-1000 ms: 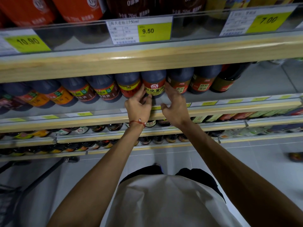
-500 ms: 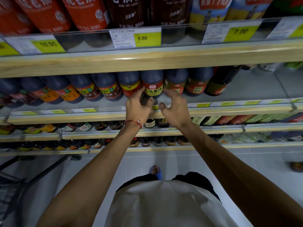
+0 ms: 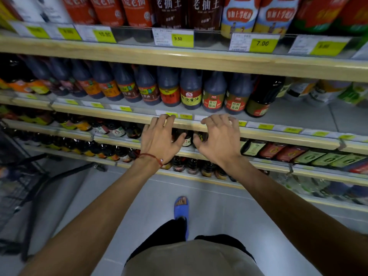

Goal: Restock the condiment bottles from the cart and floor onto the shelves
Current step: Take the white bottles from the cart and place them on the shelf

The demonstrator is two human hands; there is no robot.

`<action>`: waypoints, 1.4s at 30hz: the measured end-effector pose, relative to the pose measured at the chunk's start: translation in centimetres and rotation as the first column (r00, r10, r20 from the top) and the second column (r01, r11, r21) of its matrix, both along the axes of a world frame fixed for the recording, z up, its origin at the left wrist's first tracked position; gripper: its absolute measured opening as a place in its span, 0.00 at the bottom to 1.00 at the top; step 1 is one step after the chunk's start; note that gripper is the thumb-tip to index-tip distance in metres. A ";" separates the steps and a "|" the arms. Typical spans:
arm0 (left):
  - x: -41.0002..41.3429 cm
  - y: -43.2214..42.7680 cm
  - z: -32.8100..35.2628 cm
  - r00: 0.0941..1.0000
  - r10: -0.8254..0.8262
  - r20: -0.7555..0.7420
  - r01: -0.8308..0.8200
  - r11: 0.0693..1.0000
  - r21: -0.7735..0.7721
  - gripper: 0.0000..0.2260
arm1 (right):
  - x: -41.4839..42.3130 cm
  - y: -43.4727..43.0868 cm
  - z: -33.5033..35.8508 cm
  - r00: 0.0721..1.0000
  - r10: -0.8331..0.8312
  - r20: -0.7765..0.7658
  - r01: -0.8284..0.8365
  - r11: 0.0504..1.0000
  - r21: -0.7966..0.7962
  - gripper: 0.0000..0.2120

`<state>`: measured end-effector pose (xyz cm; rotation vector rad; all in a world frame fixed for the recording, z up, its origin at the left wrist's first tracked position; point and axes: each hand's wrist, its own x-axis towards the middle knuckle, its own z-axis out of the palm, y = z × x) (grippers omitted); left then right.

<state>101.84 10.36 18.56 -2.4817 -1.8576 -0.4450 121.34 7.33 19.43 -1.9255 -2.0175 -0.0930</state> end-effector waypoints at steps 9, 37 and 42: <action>-7.0 -9.5 0.7 0.979 0.132 -0.157 -0.129 0.991 0.030 0.29 | -5.6 -5.2 -0.1 0.969 0.242 0.046 -0.241 0.970 -0.025 0.27; -55.5 -25.9 -2.9 0.673 0.724 -0.151 -0.736 0.676 -0.041 0.28 | -59.3 -8.2 -3.5 0.571 0.818 -0.071 -0.812 0.575 0.102 0.19; -62.4 -25.3 -3.9 0.581 0.796 -0.170 -0.813 0.578 -0.075 0.28 | -68.7 -5.4 -3.8 0.480 0.868 -0.127 -0.862 0.493 0.119 0.18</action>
